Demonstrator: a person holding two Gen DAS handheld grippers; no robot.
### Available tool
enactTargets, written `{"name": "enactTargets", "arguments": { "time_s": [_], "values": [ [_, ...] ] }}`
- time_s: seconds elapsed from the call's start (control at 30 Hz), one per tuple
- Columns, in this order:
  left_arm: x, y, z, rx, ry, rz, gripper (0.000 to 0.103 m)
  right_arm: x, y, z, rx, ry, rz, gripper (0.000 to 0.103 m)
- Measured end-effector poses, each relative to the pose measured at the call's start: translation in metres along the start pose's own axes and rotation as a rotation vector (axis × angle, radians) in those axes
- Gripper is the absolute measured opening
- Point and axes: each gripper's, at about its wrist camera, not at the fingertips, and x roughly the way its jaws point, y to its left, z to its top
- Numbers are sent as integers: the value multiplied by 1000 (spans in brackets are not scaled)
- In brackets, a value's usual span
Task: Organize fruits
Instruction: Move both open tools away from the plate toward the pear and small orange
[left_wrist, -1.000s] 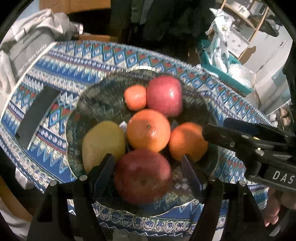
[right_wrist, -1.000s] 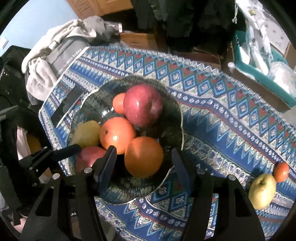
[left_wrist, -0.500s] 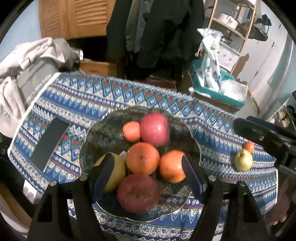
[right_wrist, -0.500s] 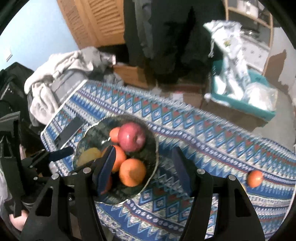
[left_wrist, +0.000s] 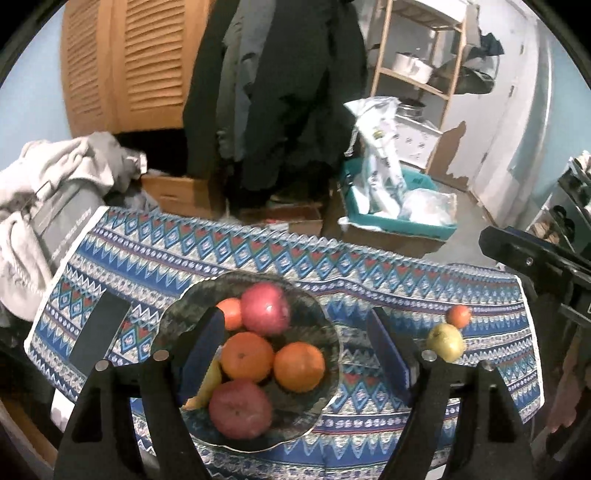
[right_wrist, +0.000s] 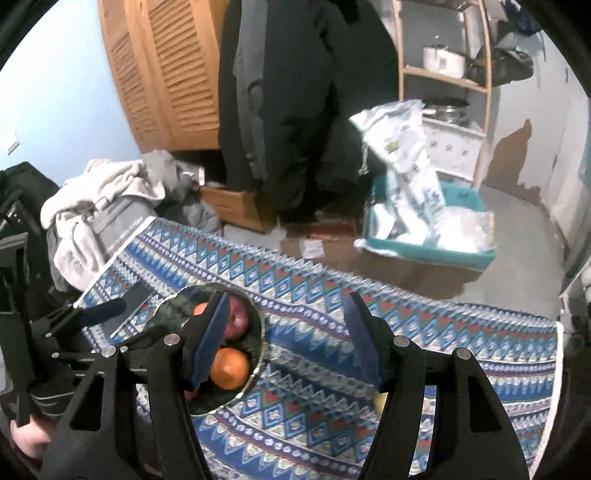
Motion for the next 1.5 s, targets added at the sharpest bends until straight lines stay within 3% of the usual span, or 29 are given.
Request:
{"name": "enactTargets", "arguments": {
  "time_s": [0.17, 0.87, 1.3, 1.5],
  "values": [
    [-8, -20, 8, 34, -25, -23, 87, -19, -15, -1, -16, -30, -45, 65],
    [10, -108, 31, 193, 12, -123, 87, -38, -112, -30, 111, 8, -185, 69],
    [58, -150, 28, 280, 79, -131, 88, 3, -174, -65, 232, 130, -204, 69],
    [88, -157, 28, 261, 134, -145, 88, 34, -196, -79, 259, 205, -220, 69]
  ]
}}
